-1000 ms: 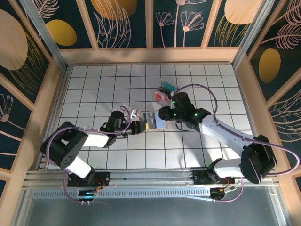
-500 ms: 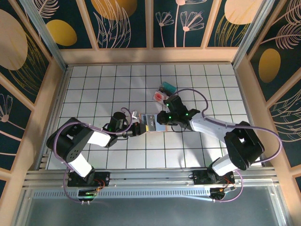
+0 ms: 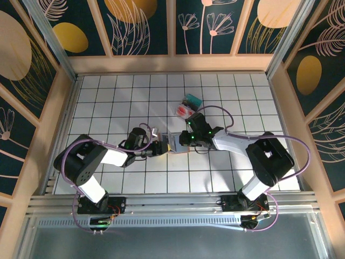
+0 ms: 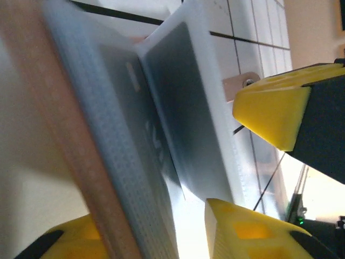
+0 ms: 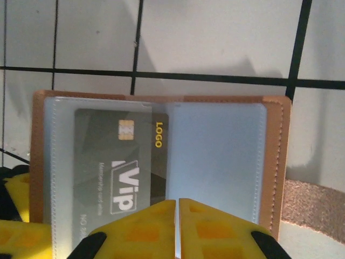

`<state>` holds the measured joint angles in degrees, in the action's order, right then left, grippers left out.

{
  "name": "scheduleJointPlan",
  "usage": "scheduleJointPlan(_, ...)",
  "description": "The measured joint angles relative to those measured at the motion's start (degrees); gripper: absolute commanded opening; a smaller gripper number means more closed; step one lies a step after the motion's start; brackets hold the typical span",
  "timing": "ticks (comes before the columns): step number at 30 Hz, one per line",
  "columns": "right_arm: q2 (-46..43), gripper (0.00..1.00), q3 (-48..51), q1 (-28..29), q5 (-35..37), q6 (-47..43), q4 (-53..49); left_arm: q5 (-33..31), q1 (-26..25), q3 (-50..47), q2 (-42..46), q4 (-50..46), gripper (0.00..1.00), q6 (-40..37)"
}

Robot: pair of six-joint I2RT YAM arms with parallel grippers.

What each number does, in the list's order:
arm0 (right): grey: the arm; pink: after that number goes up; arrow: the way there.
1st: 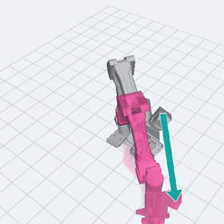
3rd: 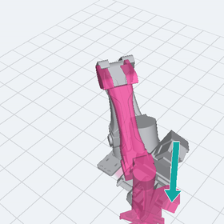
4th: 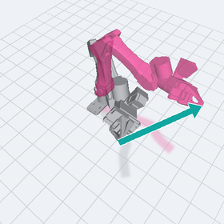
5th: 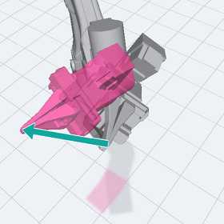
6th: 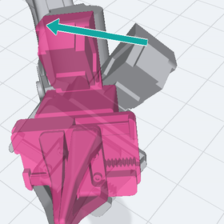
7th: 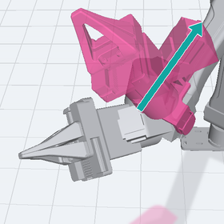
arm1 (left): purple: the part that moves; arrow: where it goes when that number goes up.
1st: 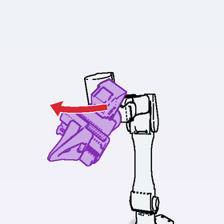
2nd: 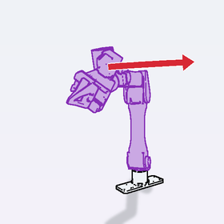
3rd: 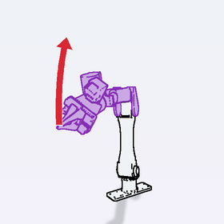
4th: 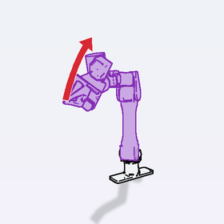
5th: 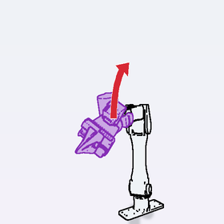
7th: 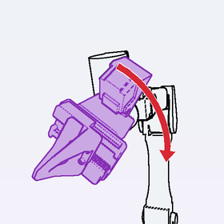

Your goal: Take the credit cards out of the card holder

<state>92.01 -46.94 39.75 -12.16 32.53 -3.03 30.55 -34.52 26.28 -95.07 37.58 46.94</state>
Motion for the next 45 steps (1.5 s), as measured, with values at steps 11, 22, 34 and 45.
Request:
scheduleJointPlan(11, 1.4, 0.08, 0.7, 0.0, -0.4, 0.9, 1.2, -7.5, 0.0, 0.9, 10.1, -14.2, 0.54, -4.0)
scheduleJointPlan(22, 0.4, 0.13, 0.7, 0.0, -0.4, 1.2, 1.1, -20.8, 0.0, 4.9, 21.1, -29.7, 0.46, -5.6)
scheduleJointPlan(34, -0.1, 0.24, 0.3, 0.6, -4.9, 3.5, 4.5, -24.6, -4.9, 8.2, 12.8, -27.3, 0.34, -5.6)
scheduleJointPlan(45, 5.8, 0.25, -0.7, 0.8, -8.5, 4.2, 6.8, -28.7, -5.9, 9.7, 5.9, -26.3, 0.28, -5.6)
